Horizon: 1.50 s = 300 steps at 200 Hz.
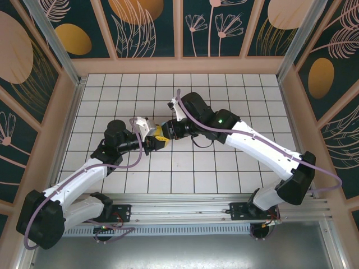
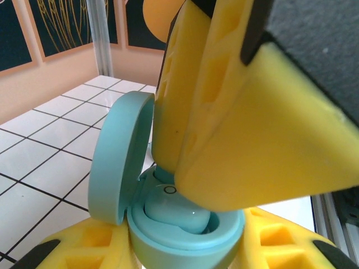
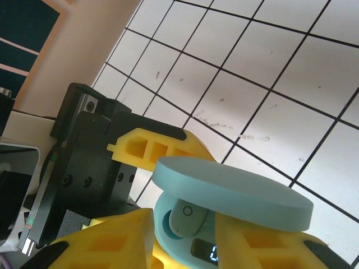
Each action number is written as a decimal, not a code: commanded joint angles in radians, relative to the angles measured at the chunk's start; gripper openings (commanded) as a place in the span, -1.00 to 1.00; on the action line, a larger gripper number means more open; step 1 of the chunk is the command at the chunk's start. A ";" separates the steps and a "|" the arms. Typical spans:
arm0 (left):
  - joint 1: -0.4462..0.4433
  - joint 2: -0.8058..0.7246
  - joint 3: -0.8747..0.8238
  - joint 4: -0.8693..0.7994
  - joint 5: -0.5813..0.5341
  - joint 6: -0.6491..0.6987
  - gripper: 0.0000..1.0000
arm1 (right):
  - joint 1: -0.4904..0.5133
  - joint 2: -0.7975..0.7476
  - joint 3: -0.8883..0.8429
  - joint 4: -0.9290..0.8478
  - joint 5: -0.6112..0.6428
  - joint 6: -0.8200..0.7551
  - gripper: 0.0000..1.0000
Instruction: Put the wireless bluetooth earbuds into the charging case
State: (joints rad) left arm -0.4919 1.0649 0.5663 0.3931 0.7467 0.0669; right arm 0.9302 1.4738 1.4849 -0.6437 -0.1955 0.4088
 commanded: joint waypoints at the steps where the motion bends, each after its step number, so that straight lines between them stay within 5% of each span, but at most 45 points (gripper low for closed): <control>1: 0.000 -0.013 0.003 0.036 0.006 0.023 -1.00 | -0.004 -0.011 0.047 -0.027 0.032 0.004 -0.33; 169: 0.000 0.016 -0.076 0.333 0.048 -0.207 -1.00 | -0.165 -0.308 -0.215 0.202 -0.027 0.167 -0.26; 219: 0.000 0.045 -0.087 0.441 0.071 -0.261 -1.00 | -0.247 -0.405 -0.425 0.465 -0.153 0.352 0.12; 252: 0.000 0.065 -0.078 0.486 0.089 -0.277 -1.00 | -0.272 -0.396 -0.477 0.625 -0.205 0.426 0.26; 300: 0.001 0.075 -0.066 0.491 0.099 -0.276 -1.00 | -0.278 -0.257 -0.384 0.634 -0.288 0.411 0.26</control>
State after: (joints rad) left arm -0.4919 1.1355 0.4904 0.8200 0.8150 -0.1928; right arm 0.6579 1.1564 1.0470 -0.0811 -0.4004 0.8032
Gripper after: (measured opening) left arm 0.327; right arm 0.629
